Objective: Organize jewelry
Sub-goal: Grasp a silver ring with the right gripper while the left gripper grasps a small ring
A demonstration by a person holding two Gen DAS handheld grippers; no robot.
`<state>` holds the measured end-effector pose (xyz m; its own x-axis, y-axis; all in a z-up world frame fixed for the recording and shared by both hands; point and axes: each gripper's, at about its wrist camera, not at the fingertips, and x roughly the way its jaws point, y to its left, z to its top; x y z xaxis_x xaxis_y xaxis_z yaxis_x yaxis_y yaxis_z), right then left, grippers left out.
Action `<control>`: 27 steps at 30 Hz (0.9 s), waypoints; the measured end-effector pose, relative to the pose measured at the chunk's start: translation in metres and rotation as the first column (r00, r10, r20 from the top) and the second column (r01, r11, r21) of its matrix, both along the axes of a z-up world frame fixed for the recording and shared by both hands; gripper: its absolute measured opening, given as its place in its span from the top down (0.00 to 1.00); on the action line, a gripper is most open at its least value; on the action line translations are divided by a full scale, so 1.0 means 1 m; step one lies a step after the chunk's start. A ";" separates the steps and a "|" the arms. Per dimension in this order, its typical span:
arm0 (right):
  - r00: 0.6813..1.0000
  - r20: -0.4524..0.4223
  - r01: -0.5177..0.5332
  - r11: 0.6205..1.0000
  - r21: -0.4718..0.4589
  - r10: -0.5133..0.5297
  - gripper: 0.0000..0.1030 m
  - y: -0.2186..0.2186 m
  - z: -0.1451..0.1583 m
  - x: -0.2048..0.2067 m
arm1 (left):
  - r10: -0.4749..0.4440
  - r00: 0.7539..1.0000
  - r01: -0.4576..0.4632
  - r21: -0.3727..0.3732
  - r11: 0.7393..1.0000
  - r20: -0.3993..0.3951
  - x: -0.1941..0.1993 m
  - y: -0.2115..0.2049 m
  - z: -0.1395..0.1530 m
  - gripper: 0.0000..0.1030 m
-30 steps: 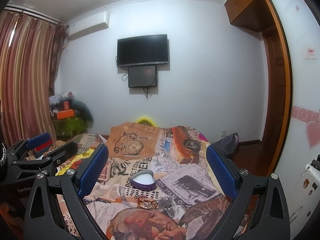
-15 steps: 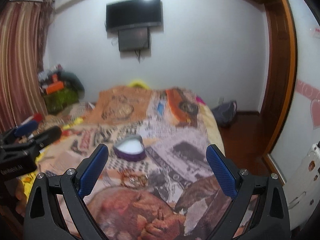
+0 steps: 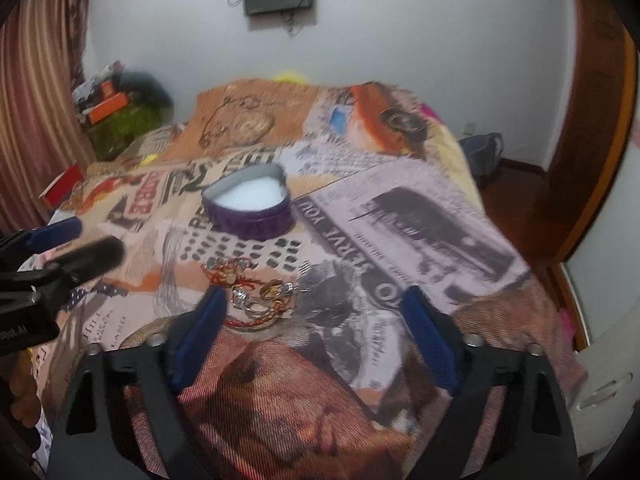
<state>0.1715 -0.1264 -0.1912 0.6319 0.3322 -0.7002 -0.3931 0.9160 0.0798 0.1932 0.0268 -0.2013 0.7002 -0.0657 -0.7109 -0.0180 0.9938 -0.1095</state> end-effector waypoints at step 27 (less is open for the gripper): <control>0.982 -0.091 -0.166 0.986 0.024 0.167 0.82 0.018 -0.026 0.038 | -0.178 0.975 0.162 -0.119 0.980 -0.135 0.038 -0.033 -0.021 0.74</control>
